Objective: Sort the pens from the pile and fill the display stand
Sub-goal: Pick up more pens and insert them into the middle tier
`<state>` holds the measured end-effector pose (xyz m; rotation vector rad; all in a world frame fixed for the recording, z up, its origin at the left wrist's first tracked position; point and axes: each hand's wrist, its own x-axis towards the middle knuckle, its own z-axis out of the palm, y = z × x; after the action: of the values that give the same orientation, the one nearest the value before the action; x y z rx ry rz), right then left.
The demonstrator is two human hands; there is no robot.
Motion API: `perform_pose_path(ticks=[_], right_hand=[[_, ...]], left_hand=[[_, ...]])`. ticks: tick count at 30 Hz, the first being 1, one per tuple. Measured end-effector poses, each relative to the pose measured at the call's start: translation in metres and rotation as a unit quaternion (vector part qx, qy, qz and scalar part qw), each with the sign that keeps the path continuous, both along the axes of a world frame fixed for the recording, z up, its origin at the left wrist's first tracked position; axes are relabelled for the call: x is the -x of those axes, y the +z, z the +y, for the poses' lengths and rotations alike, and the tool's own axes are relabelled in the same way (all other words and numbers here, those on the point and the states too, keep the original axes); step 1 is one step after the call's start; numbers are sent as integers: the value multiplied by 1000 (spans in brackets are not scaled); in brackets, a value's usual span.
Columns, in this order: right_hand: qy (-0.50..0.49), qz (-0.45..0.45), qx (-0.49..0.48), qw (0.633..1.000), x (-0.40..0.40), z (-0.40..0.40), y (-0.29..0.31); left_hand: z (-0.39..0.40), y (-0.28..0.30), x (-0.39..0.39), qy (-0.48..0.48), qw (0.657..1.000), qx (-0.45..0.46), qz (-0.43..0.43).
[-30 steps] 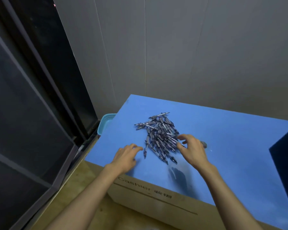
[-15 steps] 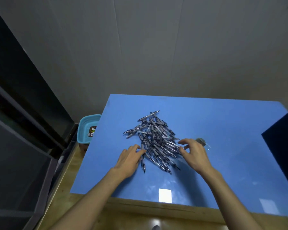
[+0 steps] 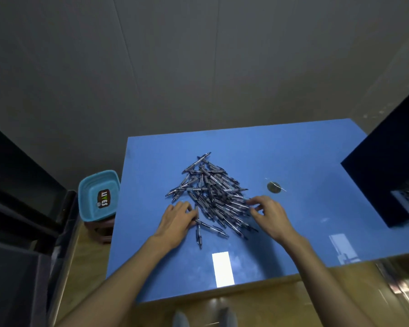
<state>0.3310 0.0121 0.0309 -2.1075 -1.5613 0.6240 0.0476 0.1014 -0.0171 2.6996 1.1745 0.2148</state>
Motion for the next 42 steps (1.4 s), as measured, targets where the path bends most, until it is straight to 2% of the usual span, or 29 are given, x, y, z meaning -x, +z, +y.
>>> perform_pose_path(ticks=[3, 9, 20, 23, 27, 34, 39, 42], right_hand=[[-11, -4, -1, 1000, 6, -2, -1], [-14, -1, -12, 1000, 15, -4, -3], [-18, -3, -7, 1000, 9, 0, 2], [-19, -2, -4, 1000, 7, 2, 2], [-16, -4, -4, 1000, 4, 8, 2], [-11, -3, -2, 1000, 1, 13, -1], [-9, 3, -2, 1000, -8, 16, 3], [-12, 0, -6, 1000, -16, 17, 7]], left_hand=[[5, -1, 11, -25, 1000, 0, 11], [3, -5, 5, -163, 982, -45, 79], [-3, -15, 8, -195, 970, -98, 109], [-4, -18, 14, -133, 986, -67, 71], [0, -7, 16, 22, 999, 35, 1], [45, 35, -6, 252, 963, 91, -40], [74, 35, -22, 253, 954, 157, 19], [81, 29, -29, 224, 961, 154, 54]])
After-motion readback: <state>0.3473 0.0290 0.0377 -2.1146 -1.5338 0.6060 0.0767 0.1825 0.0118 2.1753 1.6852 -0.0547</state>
